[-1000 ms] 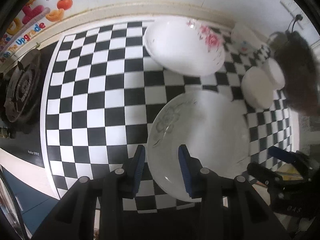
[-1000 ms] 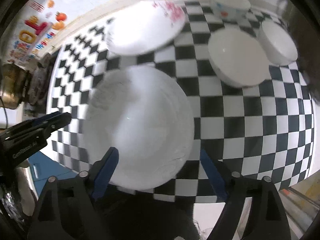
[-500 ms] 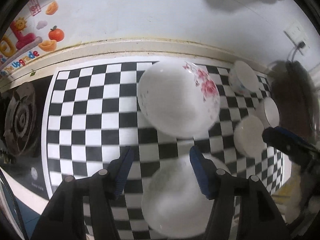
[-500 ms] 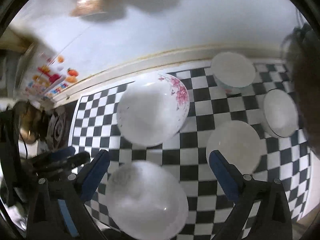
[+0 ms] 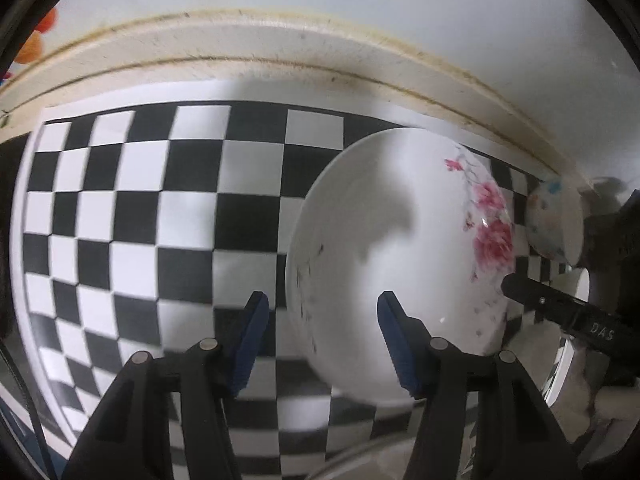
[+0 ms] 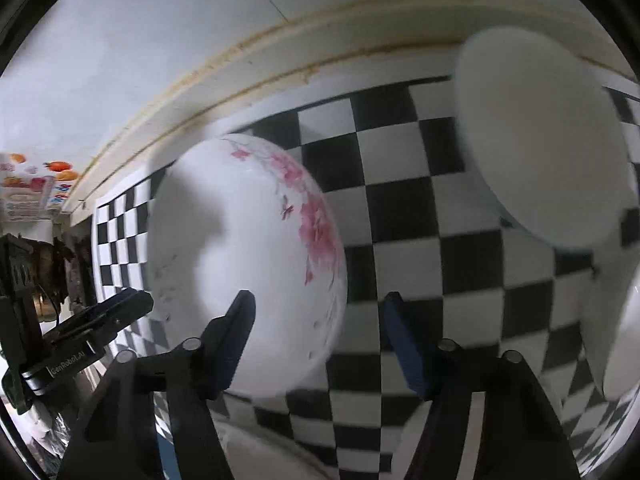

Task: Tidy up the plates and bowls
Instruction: 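Grasp the rim of the pink-flower plate with both grippers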

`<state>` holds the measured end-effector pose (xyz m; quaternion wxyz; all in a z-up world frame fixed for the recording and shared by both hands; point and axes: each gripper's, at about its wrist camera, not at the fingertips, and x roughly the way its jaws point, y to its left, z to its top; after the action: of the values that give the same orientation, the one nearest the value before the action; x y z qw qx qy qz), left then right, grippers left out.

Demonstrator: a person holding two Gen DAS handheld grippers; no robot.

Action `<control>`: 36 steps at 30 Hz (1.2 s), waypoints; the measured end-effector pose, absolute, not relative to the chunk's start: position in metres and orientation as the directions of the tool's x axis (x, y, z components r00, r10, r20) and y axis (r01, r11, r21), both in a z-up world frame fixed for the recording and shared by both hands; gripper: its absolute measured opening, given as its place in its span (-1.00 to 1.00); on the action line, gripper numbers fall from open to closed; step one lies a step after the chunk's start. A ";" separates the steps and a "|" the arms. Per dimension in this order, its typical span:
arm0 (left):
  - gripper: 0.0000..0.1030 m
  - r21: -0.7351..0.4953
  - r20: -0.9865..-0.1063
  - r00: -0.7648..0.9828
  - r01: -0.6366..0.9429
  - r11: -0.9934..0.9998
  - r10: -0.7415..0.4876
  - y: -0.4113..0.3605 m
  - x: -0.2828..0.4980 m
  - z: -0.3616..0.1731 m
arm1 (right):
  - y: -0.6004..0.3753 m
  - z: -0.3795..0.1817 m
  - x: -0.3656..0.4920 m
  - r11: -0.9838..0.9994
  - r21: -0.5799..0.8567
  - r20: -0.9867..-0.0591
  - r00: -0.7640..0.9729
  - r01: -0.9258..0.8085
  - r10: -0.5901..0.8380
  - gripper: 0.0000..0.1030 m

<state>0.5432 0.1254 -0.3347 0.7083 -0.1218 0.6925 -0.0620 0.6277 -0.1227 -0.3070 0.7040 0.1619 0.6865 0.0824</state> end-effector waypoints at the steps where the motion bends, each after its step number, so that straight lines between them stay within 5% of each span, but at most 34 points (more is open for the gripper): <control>1: -0.02 -0.264 -0.965 0.027 -0.084 0.961 -0.262 0.125 0.548 -0.339 | -0.122 -0.315 0.635 0.936 0.337 -0.941 0.030 0.103 0.336 0.13; 7: -0.44 -0.254 -0.966 -0.035 -0.072 0.965 -0.257 0.120 0.561 -0.367 | -0.120 -0.334 0.654 0.934 0.343 -0.938 -0.012 0.101 0.346 -0.38; 10: -0.45 -0.242 -0.970 -0.016 -0.052 0.969 -0.243 0.118 0.561 -0.366 | -0.119 -0.339 0.657 0.938 0.334 -0.941 -0.028 0.091 0.338 -0.57; 36: -0.45 -0.249 -0.964 0.097 -0.011 0.968 -0.247 0.116 0.523 -0.306 | -0.127 -0.284 0.621 0.932 0.361 -0.931 0.073 0.031 0.359 -0.68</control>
<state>0.5231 0.1156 -0.3064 0.7343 -0.0967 0.6671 -0.0806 0.6205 -0.1275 -0.2841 0.7178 0.1451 0.6714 0.1140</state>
